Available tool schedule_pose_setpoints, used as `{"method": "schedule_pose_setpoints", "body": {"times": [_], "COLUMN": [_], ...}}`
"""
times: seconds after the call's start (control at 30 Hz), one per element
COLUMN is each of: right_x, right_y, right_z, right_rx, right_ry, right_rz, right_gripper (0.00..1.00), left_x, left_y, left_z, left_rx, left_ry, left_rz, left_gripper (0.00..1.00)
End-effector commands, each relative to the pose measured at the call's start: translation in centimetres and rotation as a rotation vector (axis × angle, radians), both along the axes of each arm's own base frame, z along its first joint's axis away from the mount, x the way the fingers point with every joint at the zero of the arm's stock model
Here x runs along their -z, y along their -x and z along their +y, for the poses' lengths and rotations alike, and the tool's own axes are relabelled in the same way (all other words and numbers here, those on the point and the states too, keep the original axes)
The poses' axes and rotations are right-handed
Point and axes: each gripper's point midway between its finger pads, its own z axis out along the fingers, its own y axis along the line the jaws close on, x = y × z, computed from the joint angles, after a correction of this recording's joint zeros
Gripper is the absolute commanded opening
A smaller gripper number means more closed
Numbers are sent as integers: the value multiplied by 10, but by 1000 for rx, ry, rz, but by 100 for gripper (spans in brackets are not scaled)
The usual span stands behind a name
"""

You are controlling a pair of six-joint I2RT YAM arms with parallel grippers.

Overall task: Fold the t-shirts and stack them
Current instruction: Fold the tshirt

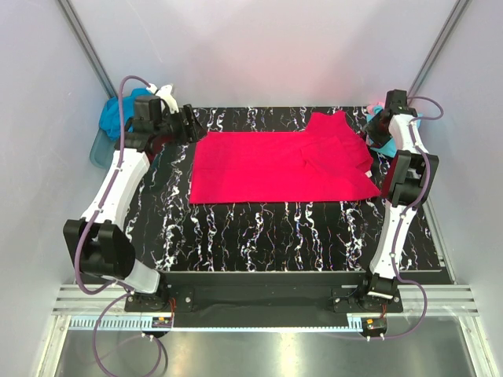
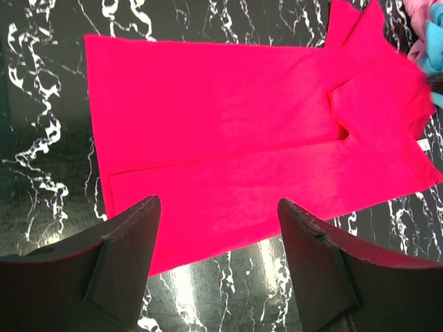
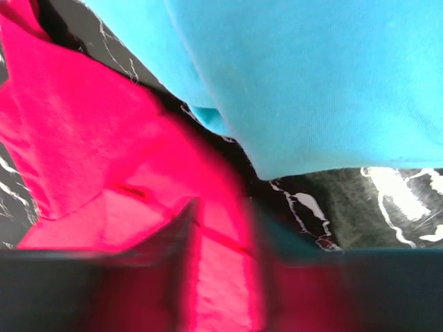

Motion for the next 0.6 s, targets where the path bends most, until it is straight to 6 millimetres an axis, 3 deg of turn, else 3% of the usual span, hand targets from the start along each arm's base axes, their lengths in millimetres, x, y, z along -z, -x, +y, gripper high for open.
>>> {"method": "schedule_pose_setpoints", "body": {"times": [0.0,0.03,0.1,0.2,0.37,0.4,0.47,0.5,0.57], "right_x": [-12,-14,-19,-28,-53,-58,-69,-74,-84], "right_y": [-13,-14,-16,-17,-27,-30,-39,-43,-53], "right_z": [-8,-4,-3,-1,18,25,41,46,55], "right_rx": [20,5,9,13,-17,-27,-64,-79,-114], "right_ry": [14,-3,-5,-8,-33,-58,-103,-118,-139], "right_rz": [-49,-54,-67,-82,-143,-160,-214,-236,-298], "right_gripper": [62,72,81,82,81,81,81,80,80], "left_x": [-30,-28,-25,-19,25,45,53,72,77], "left_y": [-11,-13,-19,-28,-63,-71,-85,-92,-106], "left_z": [2,3,4,8,24,26,32,37,48], "left_rx": [-16,-21,-26,-49,-130,-137,-146,-155,-176], "left_ry": [0,-4,-12,-33,-109,-122,-135,-140,-123], "left_rz": [-76,-74,-70,-59,10,50,58,97,104], "left_gripper": [74,74,74,74,74,74,74,74,74]}}
